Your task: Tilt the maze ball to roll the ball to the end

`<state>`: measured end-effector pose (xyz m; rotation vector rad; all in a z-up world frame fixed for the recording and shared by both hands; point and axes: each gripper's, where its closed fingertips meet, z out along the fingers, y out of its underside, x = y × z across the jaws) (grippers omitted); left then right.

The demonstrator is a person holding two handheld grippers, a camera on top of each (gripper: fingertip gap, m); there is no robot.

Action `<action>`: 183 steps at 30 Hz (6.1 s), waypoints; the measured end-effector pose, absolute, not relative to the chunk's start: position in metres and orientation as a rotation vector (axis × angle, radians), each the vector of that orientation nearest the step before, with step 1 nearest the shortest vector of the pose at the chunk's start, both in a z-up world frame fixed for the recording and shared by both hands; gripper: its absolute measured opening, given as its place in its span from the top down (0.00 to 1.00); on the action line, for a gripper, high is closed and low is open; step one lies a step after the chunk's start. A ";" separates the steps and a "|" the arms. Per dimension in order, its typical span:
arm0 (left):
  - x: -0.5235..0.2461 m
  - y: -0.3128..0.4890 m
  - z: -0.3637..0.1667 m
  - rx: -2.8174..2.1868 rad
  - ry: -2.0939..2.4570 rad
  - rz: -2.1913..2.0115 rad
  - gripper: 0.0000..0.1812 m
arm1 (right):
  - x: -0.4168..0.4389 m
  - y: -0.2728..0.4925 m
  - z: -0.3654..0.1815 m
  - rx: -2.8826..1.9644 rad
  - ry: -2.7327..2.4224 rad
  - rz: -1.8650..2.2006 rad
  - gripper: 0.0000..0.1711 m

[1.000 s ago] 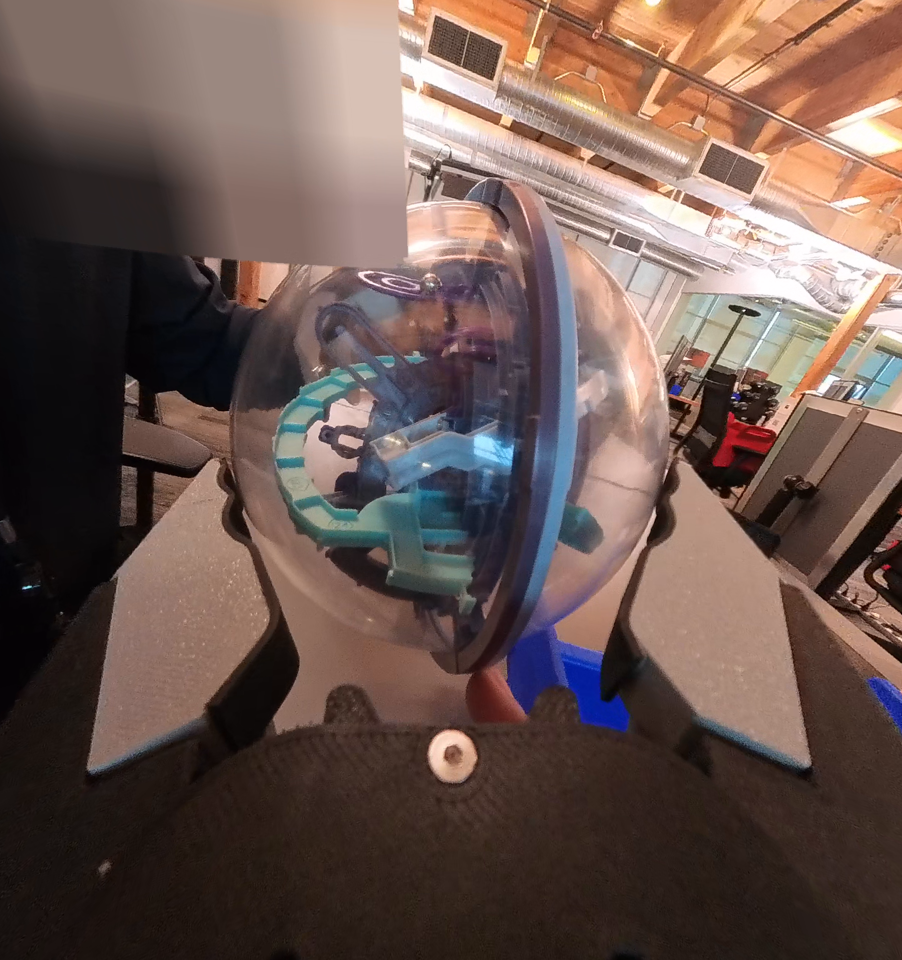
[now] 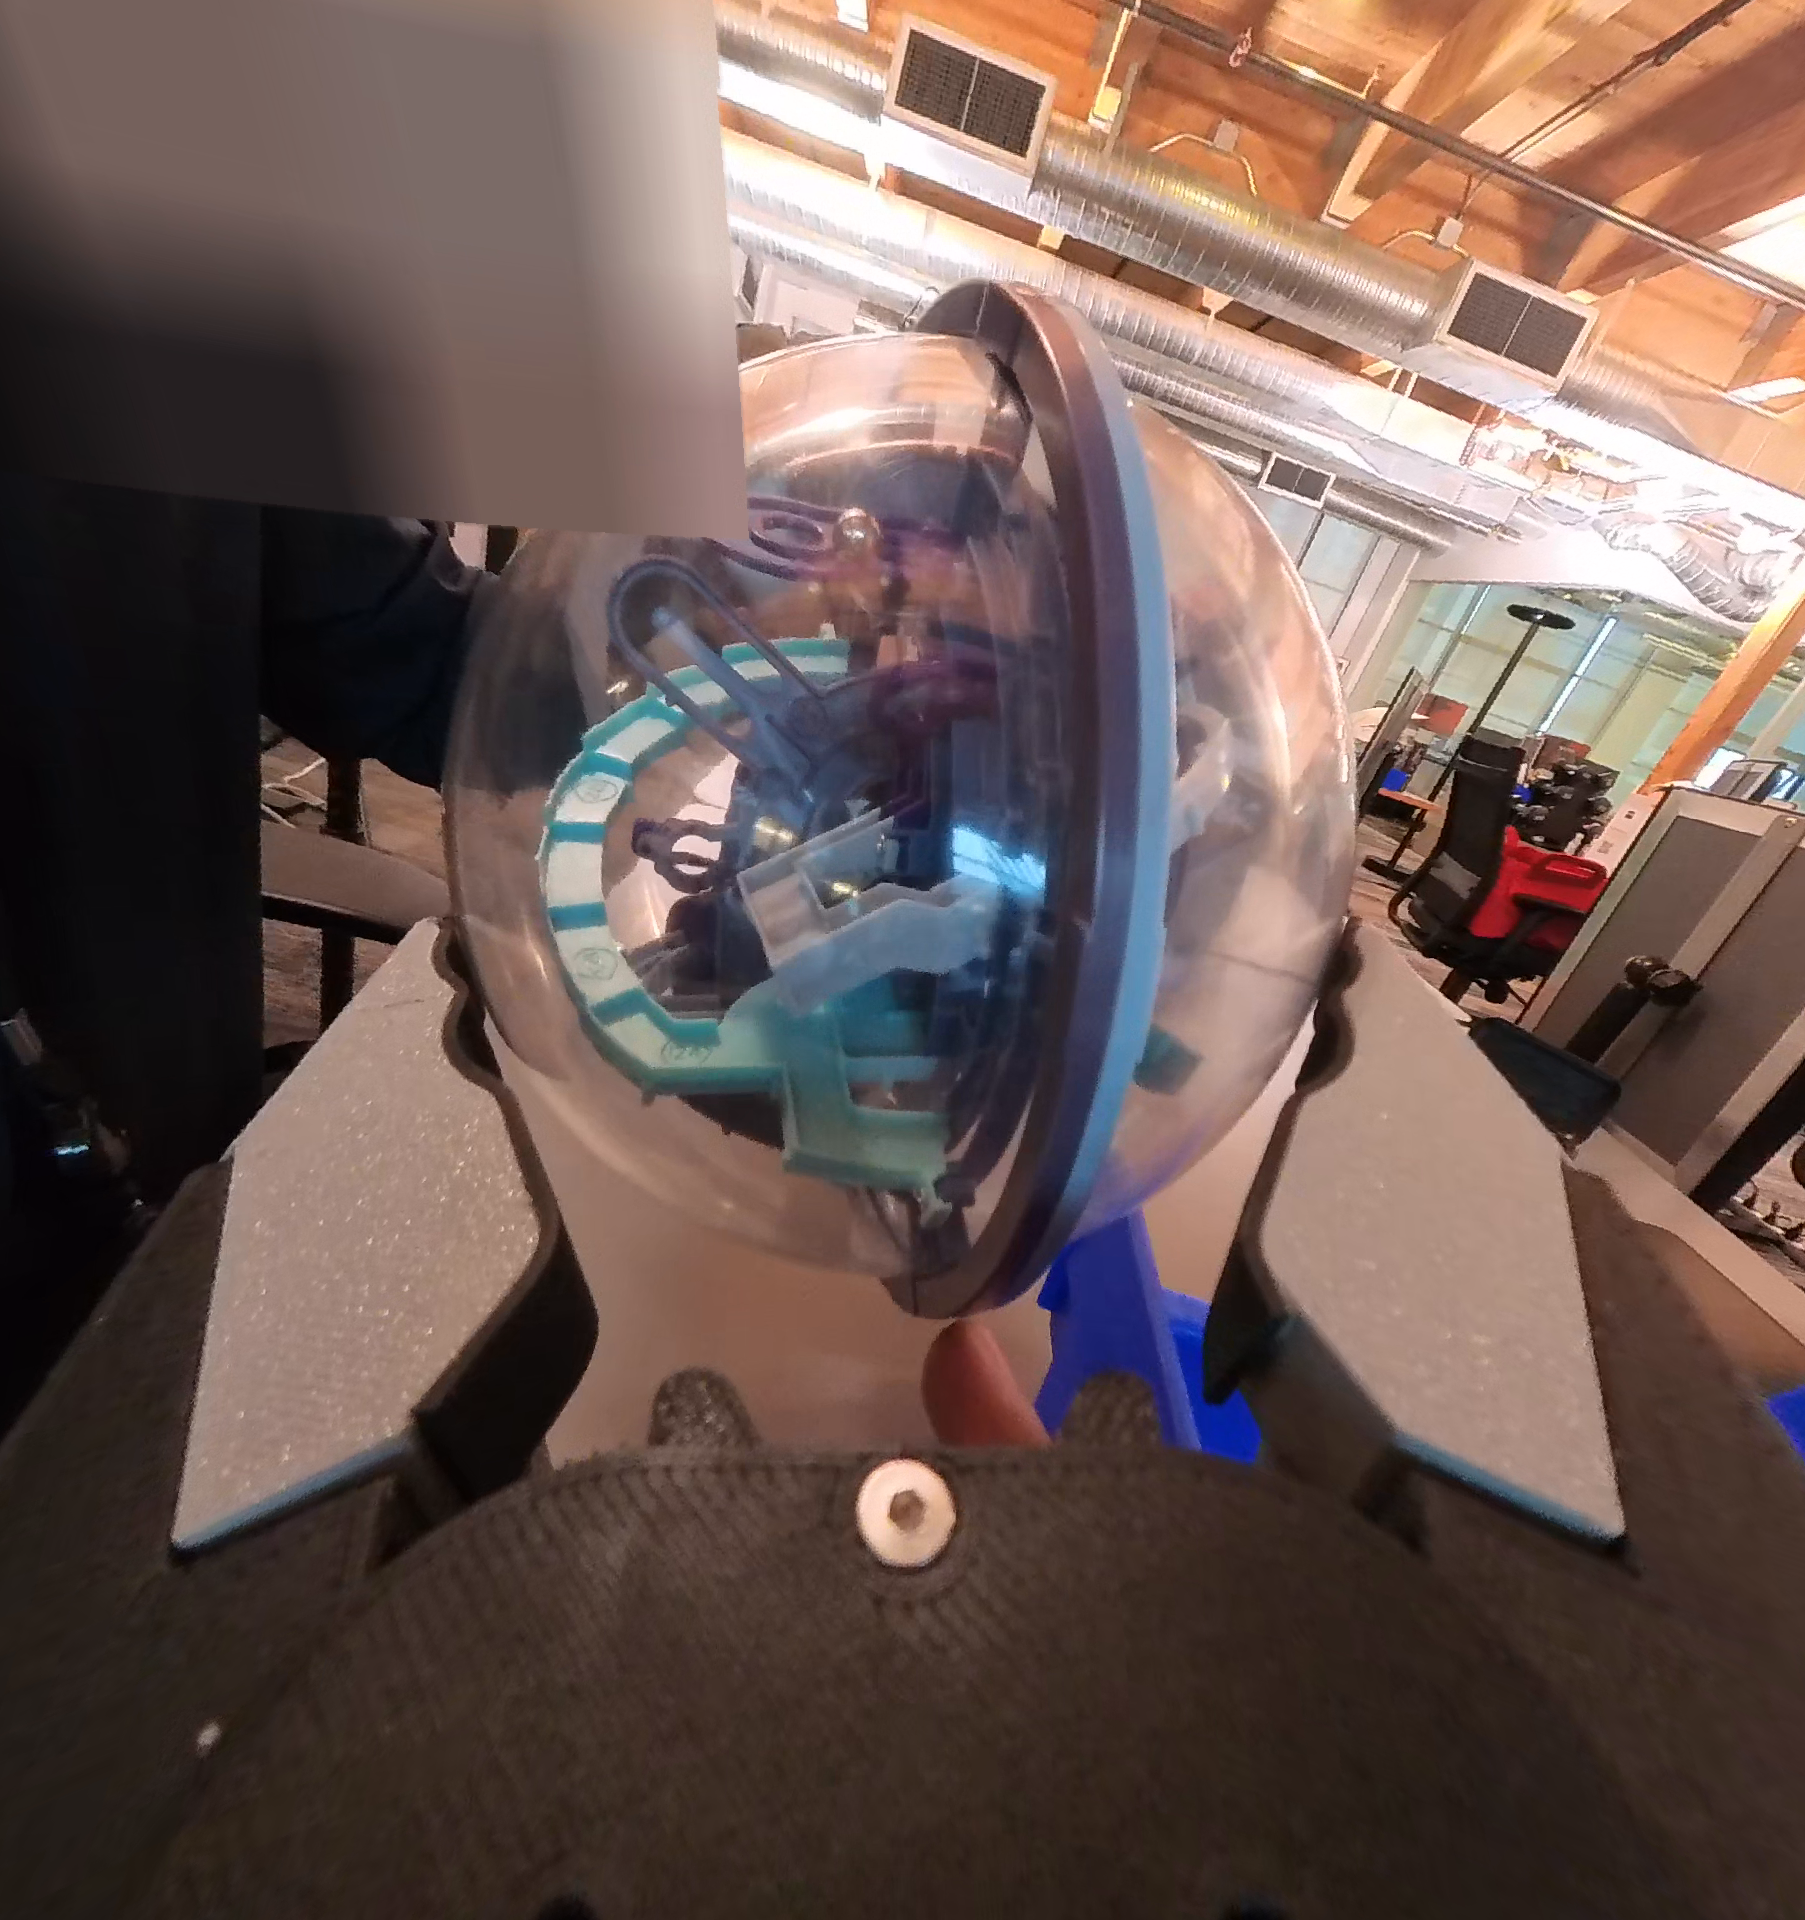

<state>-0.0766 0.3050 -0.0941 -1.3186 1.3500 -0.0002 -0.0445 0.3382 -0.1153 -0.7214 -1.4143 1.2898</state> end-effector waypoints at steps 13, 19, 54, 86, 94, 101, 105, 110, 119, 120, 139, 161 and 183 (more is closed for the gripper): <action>-0.079 0.310 -0.100 -1.337 1.286 -0.039 0.42 | -0.042 0.341 -0.111 -0.756 -1.402 1.293 0.12; -0.080 0.316 -0.106 -1.321 1.254 -0.041 0.42 | -0.041 0.344 -0.111 -0.781 -1.442 1.217 0.12; -0.068 0.313 -0.100 -1.249 1.095 -0.251 0.42 | -0.027 0.338 -0.095 -1.007 -1.605 1.050 0.12; -0.060 0.303 -0.089 -1.216 1.127 -0.313 0.42 | -0.021 0.334 -0.097 -0.981 -1.503 1.195 0.12; -0.060 0.303 -0.091 -1.220 1.120 -0.327 0.42 | -0.021 0.333 -0.099 -0.994 -1.504 1.199 0.12; -0.058 0.300 -0.089 -1.220 1.137 -0.312 0.42 | -0.020 0.331 -0.099 -0.964 -1.481 1.227 0.12; -0.060 0.295 -0.082 -1.217 1.157 -0.305 0.42 | -0.023 0.328 -0.097 -0.914 -1.436 1.296 0.12; -0.063 0.291 -0.079 -1.208 1.180 -0.265 0.42 | -0.029 0.325 -0.097 -0.854 -1.423 1.318 0.11; -0.062 0.291 -0.081 -1.124 1.197 -0.139 0.42 | -0.027 0.324 -0.092 -0.749 -1.486 1.171 0.12; -0.062 0.291 -0.082 -1.118 1.195 -0.142 0.42 | -0.027 0.325 -0.092 -0.750 -1.490 1.164 0.12; -0.065 0.275 -0.140 -1.050 1.242 -0.225 0.41 | -0.034 0.311 -0.161 -0.852 -1.538 0.895 0.11; -0.070 0.262 -0.174 -1.106 1.229 -0.367 0.50 | -0.038 0.302 -0.206 -0.776 -1.629 0.393 0.09; -0.061 0.226 -0.154 -1.055 1.297 -0.396 0.92 | -0.028 0.283 -0.207 -0.704 -1.721 0.065 0.11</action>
